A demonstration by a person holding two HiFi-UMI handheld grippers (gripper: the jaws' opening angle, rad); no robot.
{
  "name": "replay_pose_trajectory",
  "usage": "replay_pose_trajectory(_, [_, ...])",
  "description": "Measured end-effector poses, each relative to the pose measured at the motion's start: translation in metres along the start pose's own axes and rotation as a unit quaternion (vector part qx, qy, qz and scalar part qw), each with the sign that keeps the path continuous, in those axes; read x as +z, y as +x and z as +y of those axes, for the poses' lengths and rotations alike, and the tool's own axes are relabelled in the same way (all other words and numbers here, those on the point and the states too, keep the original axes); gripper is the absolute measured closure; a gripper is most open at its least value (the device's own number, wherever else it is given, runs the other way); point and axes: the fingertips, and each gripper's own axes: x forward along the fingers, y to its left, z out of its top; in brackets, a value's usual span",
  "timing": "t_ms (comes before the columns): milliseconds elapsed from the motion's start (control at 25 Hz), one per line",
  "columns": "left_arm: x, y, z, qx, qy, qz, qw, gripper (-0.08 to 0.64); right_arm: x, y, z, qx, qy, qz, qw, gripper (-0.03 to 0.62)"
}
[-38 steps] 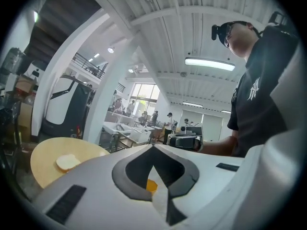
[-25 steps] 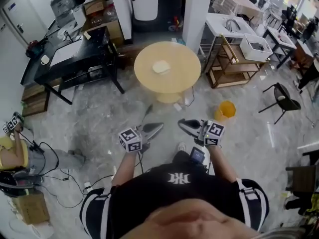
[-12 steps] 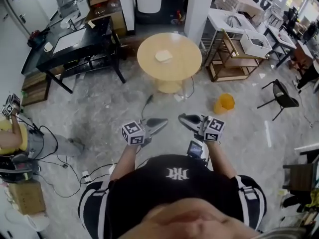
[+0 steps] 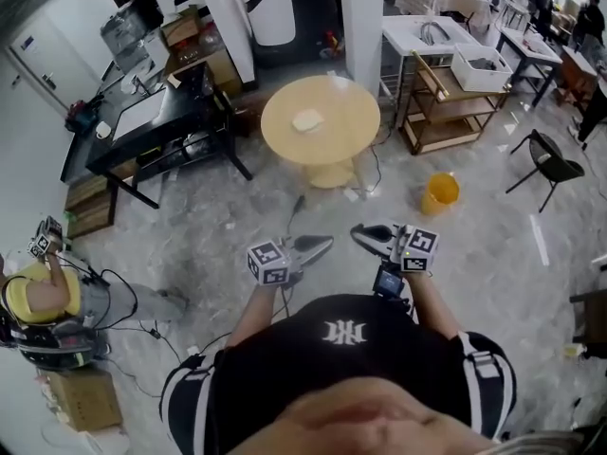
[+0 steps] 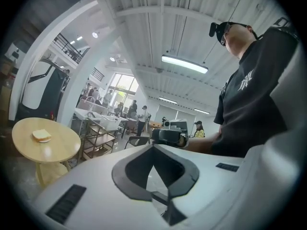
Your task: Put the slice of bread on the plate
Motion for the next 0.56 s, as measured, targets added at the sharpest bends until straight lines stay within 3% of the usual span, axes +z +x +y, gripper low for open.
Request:
replay_pose_trajectory(240, [0.003, 0.003, 0.012, 0.022, 0.0, 0.014, 0.9997, 0.546, 0.007, -0.014, -0.009, -0.002, -0.015, -0.007, 1.0, 0.598])
replay_pose_trajectory(560, [0.019, 0.023, 0.017, 0.029, 0.021, 0.002, 0.9994, 0.546, 0.036, -0.035, -0.015, 0.014, -0.054, -0.015, 0.998, 0.597])
